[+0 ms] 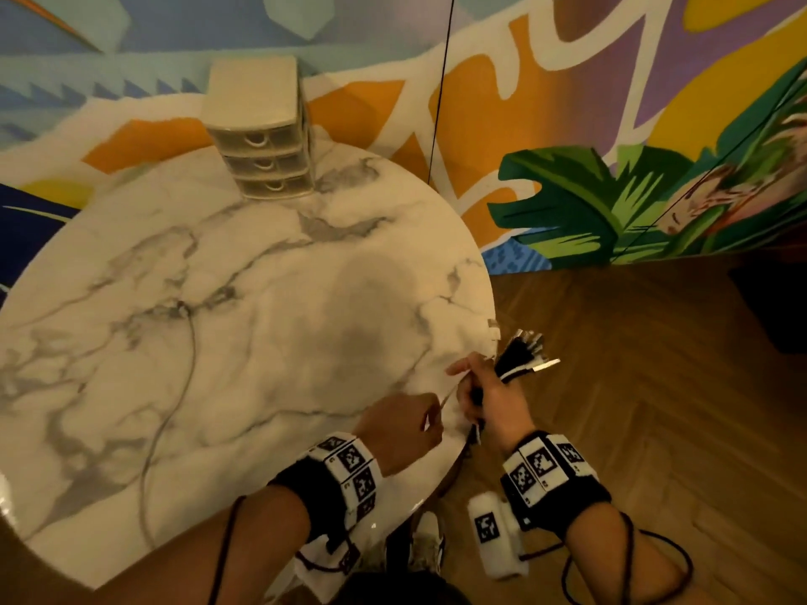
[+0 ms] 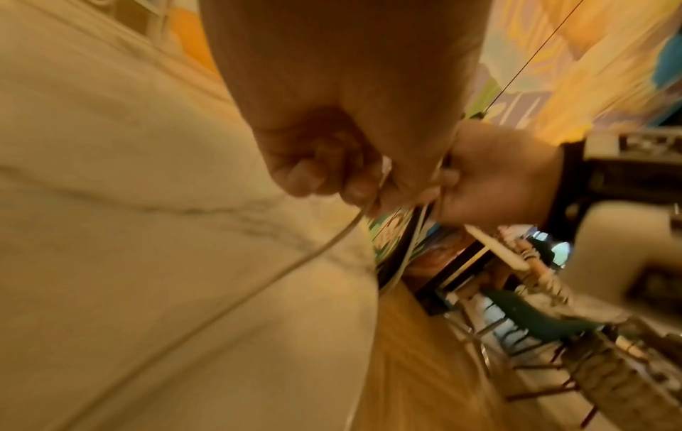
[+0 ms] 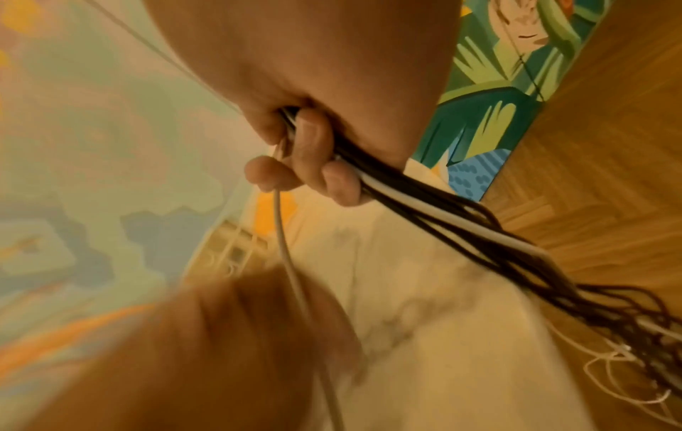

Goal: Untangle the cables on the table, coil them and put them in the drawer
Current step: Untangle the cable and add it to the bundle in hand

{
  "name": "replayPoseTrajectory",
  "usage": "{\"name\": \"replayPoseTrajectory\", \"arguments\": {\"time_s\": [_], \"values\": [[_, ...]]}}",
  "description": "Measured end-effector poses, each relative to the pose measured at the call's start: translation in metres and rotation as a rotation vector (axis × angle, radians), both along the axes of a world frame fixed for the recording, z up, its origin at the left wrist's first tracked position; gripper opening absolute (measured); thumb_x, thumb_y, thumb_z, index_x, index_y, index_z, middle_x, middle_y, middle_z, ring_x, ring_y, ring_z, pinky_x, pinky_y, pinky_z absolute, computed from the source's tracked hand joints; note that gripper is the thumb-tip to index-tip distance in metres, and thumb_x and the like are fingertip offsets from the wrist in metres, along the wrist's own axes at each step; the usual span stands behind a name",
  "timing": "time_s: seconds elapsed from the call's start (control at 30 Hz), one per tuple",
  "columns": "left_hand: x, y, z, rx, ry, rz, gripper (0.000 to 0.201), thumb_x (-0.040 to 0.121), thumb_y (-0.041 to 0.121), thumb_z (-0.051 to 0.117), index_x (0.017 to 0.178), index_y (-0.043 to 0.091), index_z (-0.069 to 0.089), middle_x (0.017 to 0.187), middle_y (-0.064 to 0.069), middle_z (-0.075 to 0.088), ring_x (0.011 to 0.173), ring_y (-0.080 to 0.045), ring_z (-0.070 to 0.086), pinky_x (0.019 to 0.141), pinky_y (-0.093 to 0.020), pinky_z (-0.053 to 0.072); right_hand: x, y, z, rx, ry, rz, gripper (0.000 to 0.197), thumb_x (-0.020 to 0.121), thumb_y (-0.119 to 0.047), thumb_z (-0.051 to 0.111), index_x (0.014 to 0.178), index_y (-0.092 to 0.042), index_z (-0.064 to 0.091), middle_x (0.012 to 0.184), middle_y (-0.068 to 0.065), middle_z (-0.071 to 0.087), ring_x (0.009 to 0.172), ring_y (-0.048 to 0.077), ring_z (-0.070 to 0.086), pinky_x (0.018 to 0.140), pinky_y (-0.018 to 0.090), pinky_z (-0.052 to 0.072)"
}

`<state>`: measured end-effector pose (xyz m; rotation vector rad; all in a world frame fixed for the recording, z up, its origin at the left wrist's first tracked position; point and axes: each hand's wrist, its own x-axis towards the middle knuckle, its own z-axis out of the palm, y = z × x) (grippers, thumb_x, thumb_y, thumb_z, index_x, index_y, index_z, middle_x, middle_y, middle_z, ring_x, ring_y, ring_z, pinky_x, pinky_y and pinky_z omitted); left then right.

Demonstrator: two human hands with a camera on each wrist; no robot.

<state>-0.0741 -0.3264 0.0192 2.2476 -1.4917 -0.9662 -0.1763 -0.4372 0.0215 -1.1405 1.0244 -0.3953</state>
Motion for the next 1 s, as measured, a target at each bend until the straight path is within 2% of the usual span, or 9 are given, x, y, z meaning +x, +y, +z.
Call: {"name": "replayPoseTrajectory", "arguments": {"time_s": [0.1, 0.2, 0.3, 0.4, 0.5, 0.57, 0.73, 0.9, 1.0], "values": [[0.011, 0.049, -0.013, 0.348, -0.022, -0.212, 0.025, 0.088, 0.033, 0.051, 0.096, 0.013, 0.064, 0.100, -0.008, 0.065, 0.093, -0.027, 0.061, 0.076, -0.030, 0.046, 0.002, -0.018, 0.012, 0.048, -0.064, -0.178, 0.042, 0.101, -0.030, 0.038, 0.073, -0.006, 0.059, 0.041, 0.001, 0.043, 0.033, 0.010, 0.032, 0.037, 0.019, 0.023], [0.053, 0.101, -0.016, 0.574, -0.170, -0.246, 0.040, 0.089, 0.043, 0.043, 0.105, 0.013, 0.063, 0.112, -0.009, 0.064, 0.101, -0.028, 0.060, 0.083, -0.030, 0.047, -0.003, -0.040, 0.026, 0.067, -0.064, -0.348, 0.042, 0.101, -0.033, 0.037, 0.074, -0.010, 0.060, 0.040, -0.004, 0.048, 0.038, 0.012, 0.039, 0.040, 0.020, 0.025], [0.089, 0.110, 0.000, 0.523, -0.226, -0.116, 0.037, 0.097, 0.037, 0.038, 0.112, 0.011, 0.059, 0.121, -0.008, 0.060, 0.110, -0.026, 0.056, 0.093, -0.031, 0.042, -0.010, -0.053, 0.027, 0.071, 0.038, -0.342, 0.044, 0.102, -0.035, 0.033, 0.081, -0.011, 0.064, 0.039, -0.003, 0.055, 0.045, 0.018, 0.034, 0.045, 0.024, 0.024], [0.089, 0.082, 0.022, 0.415, -0.162, -0.037, 0.027, 0.098, 0.040, 0.040, 0.098, 0.017, 0.054, 0.112, -0.012, 0.060, 0.102, -0.026, 0.055, 0.081, -0.030, 0.040, -0.010, -0.049, 0.026, 0.085, 0.103, -0.247, 0.045, 0.101, -0.031, 0.034, 0.077, -0.007, 0.062, 0.037, 0.001, 0.055, 0.039, 0.017, 0.032, 0.041, 0.022, 0.023], [0.071, 0.087, 0.022, 0.540, -0.260, -0.073, 0.041, 0.093, 0.048, 0.045, 0.125, 0.022, 0.049, 0.128, -0.005, 0.053, 0.117, -0.026, 0.052, 0.093, -0.031, 0.041, -0.009, -0.044, 0.030, 0.079, 0.046, -0.211, 0.046, 0.101, -0.030, 0.033, 0.075, -0.005, 0.061, 0.039, 0.002, 0.055, 0.032, 0.012, 0.031, 0.038, 0.021, 0.023], [0.078, 0.113, 0.008, 0.595, -0.330, 0.104, 0.048, 0.094, 0.046, 0.042, 0.137, 0.024, 0.041, 0.136, -0.001, 0.049, 0.122, -0.025, 0.049, 0.101, -0.032, 0.039, -0.014, -0.047, 0.030, 0.097, 0.025, -0.218, 0.045, 0.101, -0.030, 0.032, 0.075, -0.005, 0.059, 0.039, 0.001, 0.055, 0.028, 0.007, 0.028, 0.036, 0.018, 0.023], [0.137, 0.170, 0.001, 0.554, -0.495, 0.807, 0.034, 0.097, 0.029, 0.035, 0.127, 0.013, 0.042, 0.130, -0.009, 0.038, 0.120, -0.031, 0.039, 0.096, -0.047, 0.041, -0.027, -0.046, 0.023, 0.073, 0.065, -0.206, 0.045, 0.101, -0.032, 0.034, 0.075, -0.006, 0.061, 0.041, 0.000, 0.055, 0.027, 0.006, 0.028, 0.034, 0.017, 0.023], [0.127, 0.175, -0.007, 0.616, -0.270, 0.769, 0.030, 0.094, 0.021, 0.049, 0.117, 0.004, 0.058, 0.124, -0.017, 0.057, 0.115, -0.032, 0.055, 0.095, -0.037, 0.044, -0.023, -0.034, 0.018, 0.044, 0.082, -0.135, 0.046, 0.102, -0.031, 0.033, 0.077, -0.004, 0.061, 0.040, 0.001, 0.055, 0.025, 0.006, 0.027, 0.033, 0.015, 0.022], [0.112, 0.149, -0.008, 0.378, 0.000, 0.873, 0.027, 0.088, 0.033, 0.060, 0.104, 0.011, 0.063, 0.106, -0.017, 0.065, 0.092, -0.031, 0.064, 0.078, -0.035, 0.052, -0.016, -0.025, 0.014, 0.023, 0.157, -0.066, 0.048, 0.102, -0.032, 0.031, 0.080, -0.004, 0.062, 0.040, 0.001, 0.056, 0.029, 0.010, 0.031, 0.035, 0.019, 0.024]]}}
